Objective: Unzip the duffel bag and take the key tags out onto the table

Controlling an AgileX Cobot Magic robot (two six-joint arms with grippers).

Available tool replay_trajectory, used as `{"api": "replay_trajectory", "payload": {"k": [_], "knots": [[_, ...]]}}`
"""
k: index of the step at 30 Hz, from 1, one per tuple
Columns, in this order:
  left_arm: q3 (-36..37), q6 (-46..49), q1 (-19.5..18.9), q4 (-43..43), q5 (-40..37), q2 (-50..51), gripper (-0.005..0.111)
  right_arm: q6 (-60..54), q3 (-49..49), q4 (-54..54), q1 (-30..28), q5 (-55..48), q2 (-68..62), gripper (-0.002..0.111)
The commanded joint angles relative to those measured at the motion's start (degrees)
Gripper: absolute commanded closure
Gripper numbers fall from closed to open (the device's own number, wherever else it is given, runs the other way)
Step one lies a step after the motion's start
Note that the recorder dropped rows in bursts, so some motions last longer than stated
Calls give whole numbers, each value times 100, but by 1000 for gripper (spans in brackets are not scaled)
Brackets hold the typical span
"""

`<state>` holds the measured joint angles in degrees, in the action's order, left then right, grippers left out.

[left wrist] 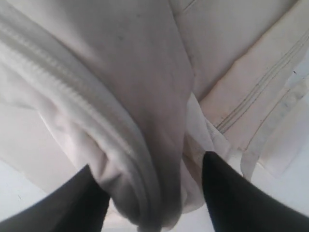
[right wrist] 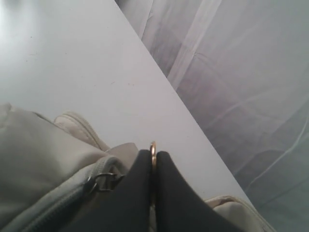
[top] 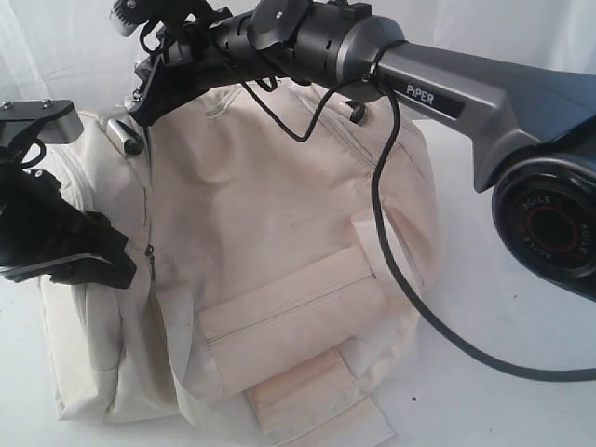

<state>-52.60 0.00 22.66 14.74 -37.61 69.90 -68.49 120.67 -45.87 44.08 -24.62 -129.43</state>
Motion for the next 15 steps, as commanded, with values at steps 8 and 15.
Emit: {"api": "replay_trajectory", "payload": {"k": [8,15], "knots": [[-232,0,32,282,-398,-600,38,132,53,24,-77,26,32,108],[-717,-1604,32,-1308,-218,-947,38,132,53,24,-77,26,32,108]]}}
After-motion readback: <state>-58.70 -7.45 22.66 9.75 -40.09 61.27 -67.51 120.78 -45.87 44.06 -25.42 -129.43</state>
